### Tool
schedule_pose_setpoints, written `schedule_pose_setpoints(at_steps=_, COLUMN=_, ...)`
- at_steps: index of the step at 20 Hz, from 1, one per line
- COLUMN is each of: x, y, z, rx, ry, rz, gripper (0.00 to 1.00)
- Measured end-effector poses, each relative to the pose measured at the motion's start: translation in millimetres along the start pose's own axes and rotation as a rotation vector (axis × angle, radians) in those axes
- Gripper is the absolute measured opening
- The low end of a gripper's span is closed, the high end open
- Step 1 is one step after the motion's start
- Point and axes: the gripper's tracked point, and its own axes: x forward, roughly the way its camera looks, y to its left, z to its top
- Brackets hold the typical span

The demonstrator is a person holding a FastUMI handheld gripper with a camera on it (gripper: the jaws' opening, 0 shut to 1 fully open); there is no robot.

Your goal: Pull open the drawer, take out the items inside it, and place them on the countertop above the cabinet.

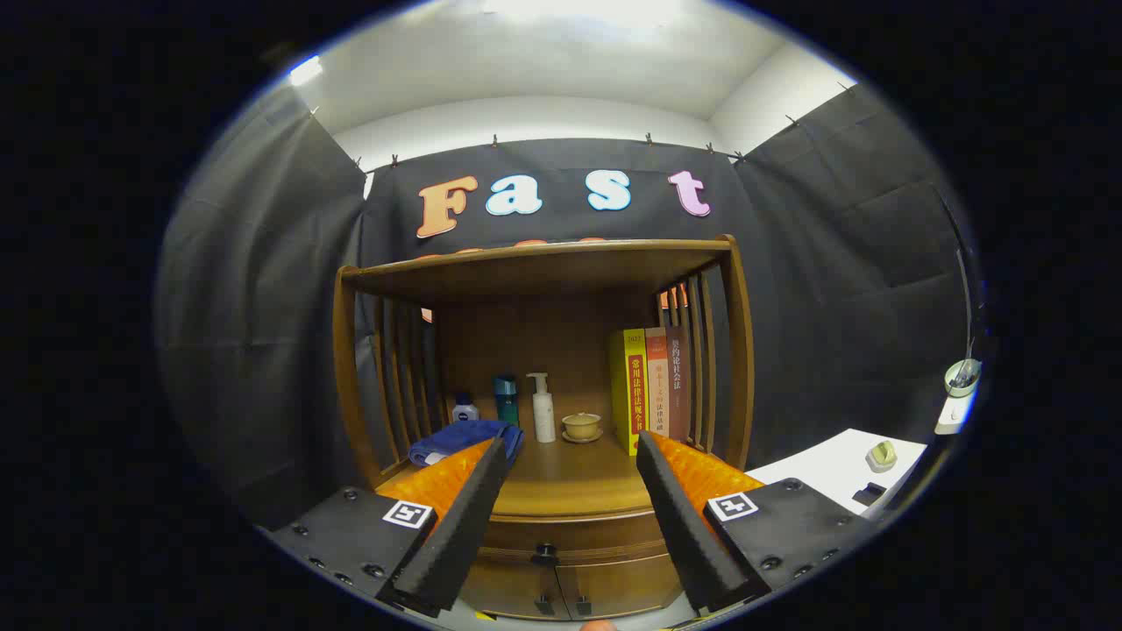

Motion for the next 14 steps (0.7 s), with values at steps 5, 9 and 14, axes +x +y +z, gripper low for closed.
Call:
schedule_pose_setpoints(at_steps=5, x=-3.9, y=-4.4, z=5.8, rx=0.035, ry=-0.005, rz=-0.013, gripper=0.98)
schedule_pose_setpoints(at_steps=9, x=-7.9, y=-12.0, z=6.0, rx=0.019, ry=-0.004, rz=-0.022, gripper=0.98)
schedule_pose_setpoints(at_steps=14, x=-7.3, y=-7.5, z=-1.0, rx=0.022, ry=0.021, rz=-0.01, gripper=0.98)
